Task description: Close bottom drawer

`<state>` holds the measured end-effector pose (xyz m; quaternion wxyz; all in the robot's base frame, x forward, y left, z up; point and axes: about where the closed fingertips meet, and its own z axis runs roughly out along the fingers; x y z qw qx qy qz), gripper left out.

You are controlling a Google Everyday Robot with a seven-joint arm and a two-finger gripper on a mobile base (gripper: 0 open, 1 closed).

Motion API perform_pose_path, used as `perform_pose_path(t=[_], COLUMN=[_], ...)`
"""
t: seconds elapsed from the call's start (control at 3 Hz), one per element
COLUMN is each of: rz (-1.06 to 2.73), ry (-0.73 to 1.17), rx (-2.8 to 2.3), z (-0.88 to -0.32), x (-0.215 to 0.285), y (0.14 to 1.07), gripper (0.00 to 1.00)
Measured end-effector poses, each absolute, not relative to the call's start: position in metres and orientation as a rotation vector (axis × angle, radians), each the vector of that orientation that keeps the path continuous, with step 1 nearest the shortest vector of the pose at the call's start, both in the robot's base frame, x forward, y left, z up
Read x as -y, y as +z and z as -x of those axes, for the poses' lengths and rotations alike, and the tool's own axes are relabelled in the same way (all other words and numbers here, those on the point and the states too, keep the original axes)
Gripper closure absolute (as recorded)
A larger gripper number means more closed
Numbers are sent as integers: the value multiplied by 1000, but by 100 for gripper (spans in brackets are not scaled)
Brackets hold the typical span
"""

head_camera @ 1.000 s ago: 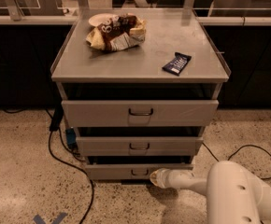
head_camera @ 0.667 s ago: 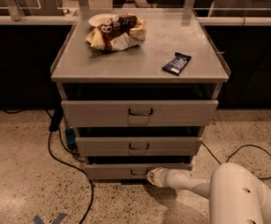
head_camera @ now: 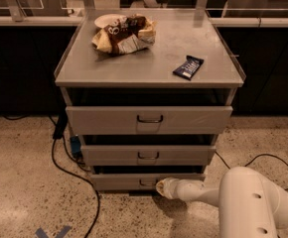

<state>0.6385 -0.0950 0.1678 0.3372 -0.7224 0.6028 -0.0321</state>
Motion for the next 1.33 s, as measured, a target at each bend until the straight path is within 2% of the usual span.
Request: perform_pose_path(t=[0.33, 1.0, 1.33], rz=[1858, 1955, 1955], ry=[-127, -391, -391], rx=[-1623, -1492, -1492], z=[-642, -679, -676], x=[98, 89, 89], y=[200, 291, 291], gripper=[100, 100, 81])
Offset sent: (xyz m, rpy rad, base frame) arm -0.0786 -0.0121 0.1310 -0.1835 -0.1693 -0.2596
